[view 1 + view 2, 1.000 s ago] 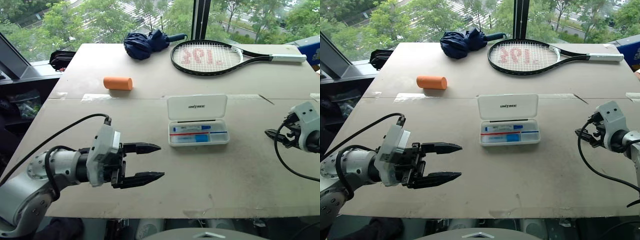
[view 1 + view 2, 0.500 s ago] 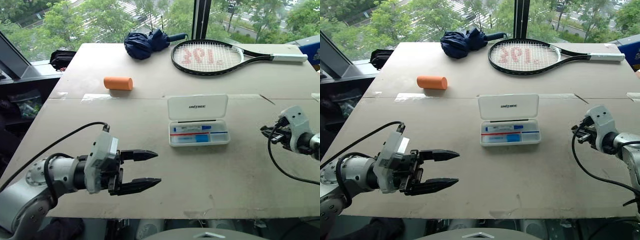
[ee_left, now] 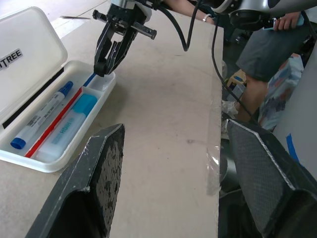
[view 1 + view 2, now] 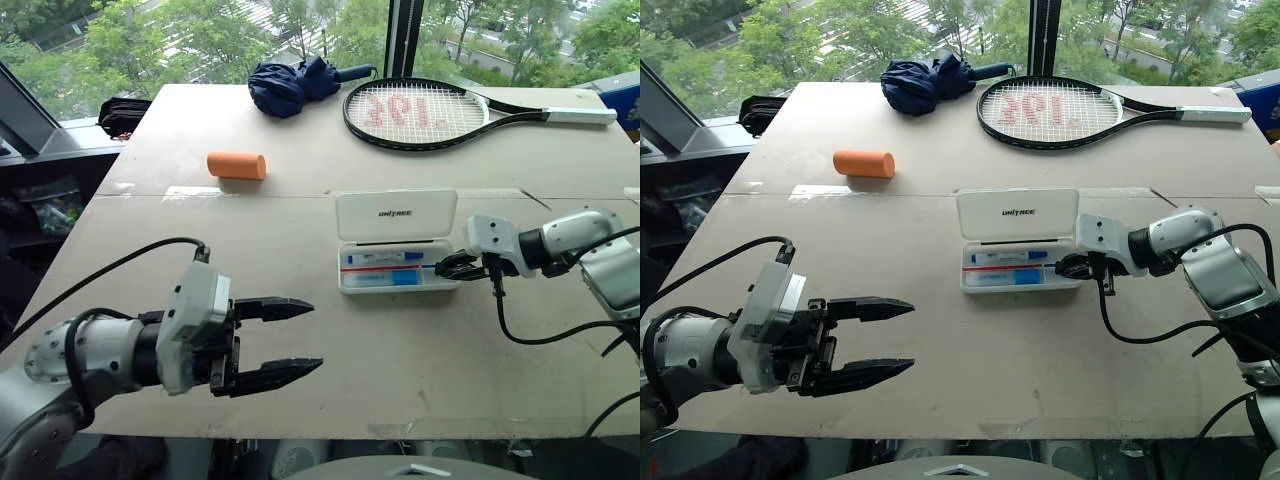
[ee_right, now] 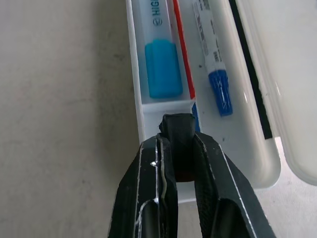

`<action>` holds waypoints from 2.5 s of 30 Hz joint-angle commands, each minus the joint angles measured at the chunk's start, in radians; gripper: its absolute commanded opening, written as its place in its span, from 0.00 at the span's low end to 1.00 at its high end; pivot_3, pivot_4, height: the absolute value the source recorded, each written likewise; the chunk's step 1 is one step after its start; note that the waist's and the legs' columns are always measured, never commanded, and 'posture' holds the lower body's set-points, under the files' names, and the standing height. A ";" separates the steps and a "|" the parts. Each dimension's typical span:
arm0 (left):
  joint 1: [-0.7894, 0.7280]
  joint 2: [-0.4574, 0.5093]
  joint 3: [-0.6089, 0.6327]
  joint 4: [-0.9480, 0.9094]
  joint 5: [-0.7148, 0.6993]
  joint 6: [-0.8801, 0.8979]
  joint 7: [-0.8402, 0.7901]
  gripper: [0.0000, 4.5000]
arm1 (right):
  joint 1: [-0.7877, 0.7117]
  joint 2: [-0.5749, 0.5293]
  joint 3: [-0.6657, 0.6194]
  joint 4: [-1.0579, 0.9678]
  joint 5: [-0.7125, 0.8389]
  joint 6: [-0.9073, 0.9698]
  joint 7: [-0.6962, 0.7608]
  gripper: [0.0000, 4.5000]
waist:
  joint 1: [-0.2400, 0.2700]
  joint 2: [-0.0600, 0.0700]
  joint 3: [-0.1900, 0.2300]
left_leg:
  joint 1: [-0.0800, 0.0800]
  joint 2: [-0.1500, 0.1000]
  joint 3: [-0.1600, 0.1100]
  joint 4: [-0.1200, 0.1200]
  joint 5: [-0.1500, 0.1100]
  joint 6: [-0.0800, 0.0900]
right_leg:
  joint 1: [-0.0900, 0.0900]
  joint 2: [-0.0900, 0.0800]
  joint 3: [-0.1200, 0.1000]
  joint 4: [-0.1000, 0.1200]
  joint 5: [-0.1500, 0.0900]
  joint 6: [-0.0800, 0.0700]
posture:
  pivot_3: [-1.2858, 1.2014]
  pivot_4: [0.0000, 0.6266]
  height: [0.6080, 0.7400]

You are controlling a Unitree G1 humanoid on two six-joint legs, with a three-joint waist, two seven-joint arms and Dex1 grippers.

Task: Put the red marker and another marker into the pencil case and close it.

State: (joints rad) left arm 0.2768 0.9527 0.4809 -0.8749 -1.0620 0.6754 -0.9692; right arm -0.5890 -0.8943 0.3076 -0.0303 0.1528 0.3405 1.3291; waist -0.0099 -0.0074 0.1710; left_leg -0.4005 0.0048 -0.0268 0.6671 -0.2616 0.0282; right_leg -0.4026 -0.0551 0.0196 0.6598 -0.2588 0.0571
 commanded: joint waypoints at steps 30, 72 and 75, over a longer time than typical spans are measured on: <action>0.291 -0.068 0.213 -0.150 -0.045 -0.104 0.023 0.73 | -0.658 0.337 -0.148 1.009 -0.054 0.184 -0.238 0.02 | -0.028 0.002 0.001 | 0.001 0.001 0.003 -0.003 0.000 0.000 | -0.002 0.002 0.003 0.001 0.000 -0.002 | 0.52 0.24 0.93; 0.347 -0.104 0.078 0.237 0.312 -0.214 -0.057 0.73 | 1.032 0.171 -1.006 -0.507 0.265 -0.004 -0.035 0.99 | 0.023 -0.001 -0.006 | 0.006 0.001 -0.001 -0.005 -0.002 0.000 | 0.005 0.003 -0.002 -0.002 -0.004 -0.006 | 0.52 0.24 0.93; 0.340 -0.094 0.081 0.267 0.316 -0.214 -0.095 0.73 | 1.098 0.185 -1.043 -0.502 0.293 -0.021 -0.052 0.99 | 0.021 -0.001 -0.006 | 0.007 0.002 0.000 -0.002 -0.002 0.000 | 0.006 0.003 -0.001 -0.002 -0.004 -0.006 | 0.52 0.24 0.93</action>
State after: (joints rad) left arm 0.6253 0.8526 0.5390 -0.6137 -0.7393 0.4740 -1.0354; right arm 0.4986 -0.7126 -0.6877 -0.5057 0.4177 0.3539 1.2797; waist 0.0110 -0.0080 0.1649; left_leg -0.3937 0.0070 -0.0259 0.6658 -0.2638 0.0283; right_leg -0.3965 -0.0525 0.0194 0.6582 -0.2632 0.0511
